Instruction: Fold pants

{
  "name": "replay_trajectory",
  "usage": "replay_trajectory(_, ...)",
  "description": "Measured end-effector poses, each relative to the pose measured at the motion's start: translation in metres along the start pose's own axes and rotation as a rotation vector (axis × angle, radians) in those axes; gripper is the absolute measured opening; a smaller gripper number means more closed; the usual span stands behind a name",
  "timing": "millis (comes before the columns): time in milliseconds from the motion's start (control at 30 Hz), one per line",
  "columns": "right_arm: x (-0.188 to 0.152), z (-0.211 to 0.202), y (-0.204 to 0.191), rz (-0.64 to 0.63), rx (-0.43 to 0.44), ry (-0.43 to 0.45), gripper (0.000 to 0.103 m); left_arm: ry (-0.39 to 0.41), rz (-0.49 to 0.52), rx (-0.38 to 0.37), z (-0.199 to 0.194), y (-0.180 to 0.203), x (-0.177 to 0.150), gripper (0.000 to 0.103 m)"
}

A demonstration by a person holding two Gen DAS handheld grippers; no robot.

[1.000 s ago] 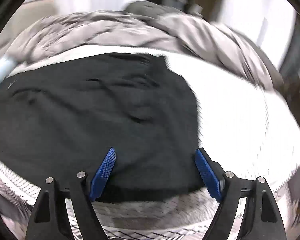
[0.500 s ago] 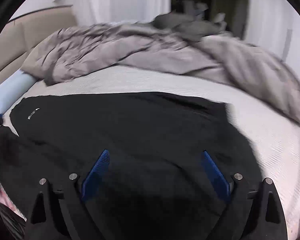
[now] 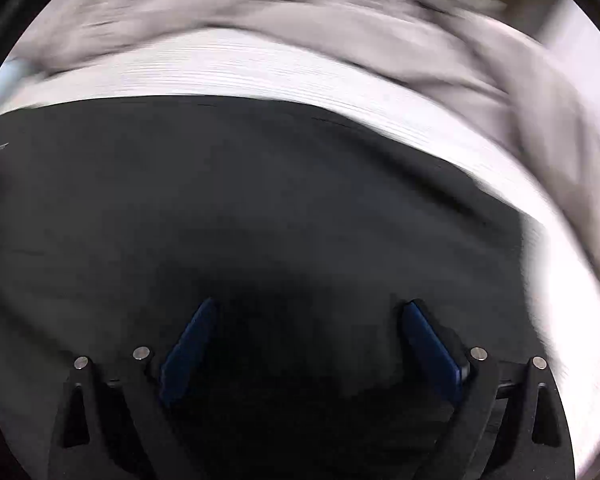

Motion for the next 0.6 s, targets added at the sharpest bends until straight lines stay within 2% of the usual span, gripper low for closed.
replay_trajectory(33,-0.007,0.002,0.019,0.063,0.018,-0.015,0.097,0.008,-0.005,0.007,-0.004,-0.005,0.001,0.102)
replay_trajectory(67,-0.011,0.002,0.036,0.105,-0.019,-0.030,0.098,0.021,-0.009,0.024,-0.010,-0.006,0.004,0.097)
replay_trajectory(133,-0.005,-0.011,0.043,0.123,-0.031,0.002,0.097,0.057,-0.006,0.028,-0.019,0.003,0.015,0.096)
replay_trajectory(167,0.002,-0.020,0.039,0.123,-0.025,0.032,0.097,0.098,-0.011,0.008,-0.023,0.017,0.028,0.096)
replay_trajectory(267,0.036,-0.046,-0.001,0.040,0.011,0.126,0.097,0.143,0.011,-0.100,-0.013,0.064,0.062,0.096)
replay_trajectory(300,0.052,-0.051,-0.028,0.023,0.079,0.159,0.097,0.146,0.023,-0.128,-0.004,0.079,0.072,0.096)
replay_trajectory(333,0.062,-0.048,-0.052,0.011,0.146,0.158,0.098,0.139,0.033,-0.156,0.010,0.094,0.082,0.096)
replay_trajectory(400,0.075,-0.032,-0.094,-0.032,0.215,0.131,0.098,0.075,0.043,-0.189,0.046,0.122,0.093,0.096)
replay_trajectory(433,0.079,-0.019,-0.119,-0.049,0.263,0.105,0.098,0.038,0.047,-0.198,0.061,0.128,0.095,0.095)
replay_trajectory(467,0.082,-0.009,-0.133,-0.052,0.298,0.081,0.098,-0.026,0.057,-0.179,0.081,0.131,0.090,0.095)
replay_trajectory(500,0.081,0.008,-0.153,-0.079,0.328,0.038,0.098,-0.051,0.081,-0.147,0.093,0.131,0.088,0.094)
replay_trajectory(567,0.075,0.025,-0.159,-0.182,0.258,0.017,0.099,-0.019,0.089,-0.125,0.097,0.113,0.087,0.094)
replay_trajectory(600,0.073,0.028,-0.151,-0.187,0.271,0.033,0.099,-0.007,0.072,-0.116,0.093,0.097,0.085,0.094)
Point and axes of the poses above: each gripper's, at about its wrist camera, not at the fingertips, and z roughly the way its jaws point, y to its right, x to its top, the point moved 10 cm from there along z, roughly the way its jaws point, and after that the axes turned 10 degrees about y, right-handed, at the moved point
